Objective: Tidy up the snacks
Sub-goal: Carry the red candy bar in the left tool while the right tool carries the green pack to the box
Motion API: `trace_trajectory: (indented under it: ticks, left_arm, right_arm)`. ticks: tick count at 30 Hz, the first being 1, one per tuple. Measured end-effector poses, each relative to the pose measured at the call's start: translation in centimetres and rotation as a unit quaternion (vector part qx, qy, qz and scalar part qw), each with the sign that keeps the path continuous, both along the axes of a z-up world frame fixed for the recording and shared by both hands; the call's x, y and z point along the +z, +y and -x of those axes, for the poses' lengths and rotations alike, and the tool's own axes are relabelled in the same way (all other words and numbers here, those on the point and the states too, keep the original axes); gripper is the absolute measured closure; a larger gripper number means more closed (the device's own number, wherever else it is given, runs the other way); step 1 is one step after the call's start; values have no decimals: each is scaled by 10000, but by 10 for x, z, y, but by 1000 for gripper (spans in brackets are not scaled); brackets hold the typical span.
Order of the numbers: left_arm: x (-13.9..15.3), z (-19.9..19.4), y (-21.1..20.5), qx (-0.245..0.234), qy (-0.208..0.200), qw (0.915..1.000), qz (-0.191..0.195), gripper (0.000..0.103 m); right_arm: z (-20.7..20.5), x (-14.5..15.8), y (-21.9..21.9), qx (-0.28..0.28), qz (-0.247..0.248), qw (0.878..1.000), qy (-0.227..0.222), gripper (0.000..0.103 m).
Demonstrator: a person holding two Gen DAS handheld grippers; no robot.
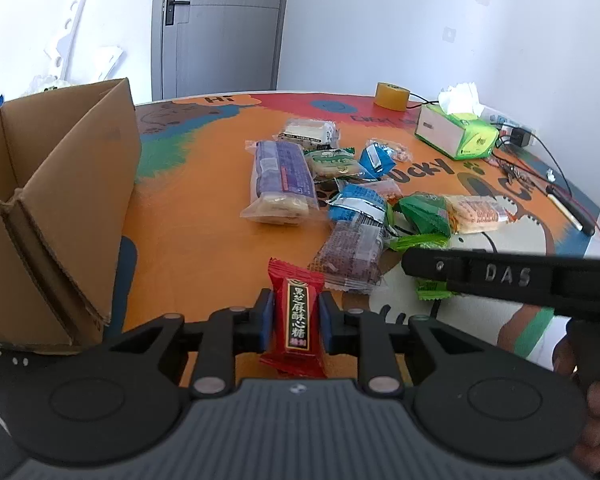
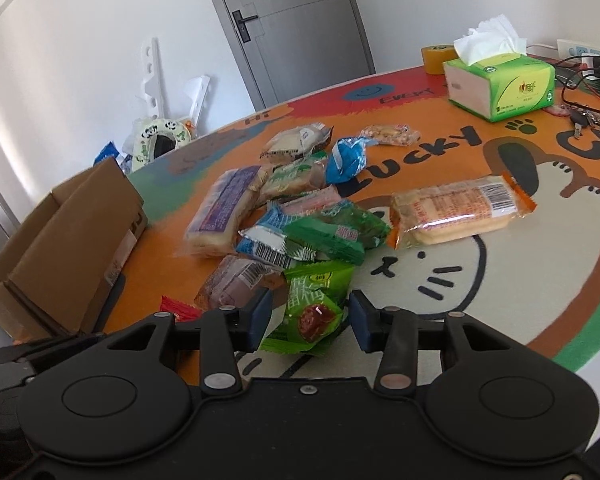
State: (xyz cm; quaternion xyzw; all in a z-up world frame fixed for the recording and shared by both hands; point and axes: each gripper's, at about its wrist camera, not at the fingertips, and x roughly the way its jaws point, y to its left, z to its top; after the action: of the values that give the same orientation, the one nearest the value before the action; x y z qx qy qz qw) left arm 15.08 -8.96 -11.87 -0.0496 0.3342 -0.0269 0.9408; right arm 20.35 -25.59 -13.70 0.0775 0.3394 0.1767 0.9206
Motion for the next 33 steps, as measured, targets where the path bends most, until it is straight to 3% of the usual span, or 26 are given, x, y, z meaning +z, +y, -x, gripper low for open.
trace_trajectory:
  ticks: [1, 2, 5, 17, 33]
  left_arm:
    - [1, 0, 2, 18, 9, 10000, 42, 83]
    - [1, 0, 4, 45, 30, 10000, 73, 84]
    - [4, 1, 7, 130, 2, 9998, 147, 84]
    - [41, 18, 10, 73, -448, 9987, 234, 84]
    - [90, 38, 48, 455, -1055, 9932, 177, 84]
  right_arm:
    - [1, 0, 1, 1, 61, 10000, -24, 62]
    - [1, 0, 2, 1, 105, 9999, -24, 70]
    - [4, 2, -2, 70, 37, 10000, 31, 73]
    - [26, 30, -3, 167, -157, 9992, -322, 74]
    - [32, 70, 38, 635, -376, 9941, -791, 73]
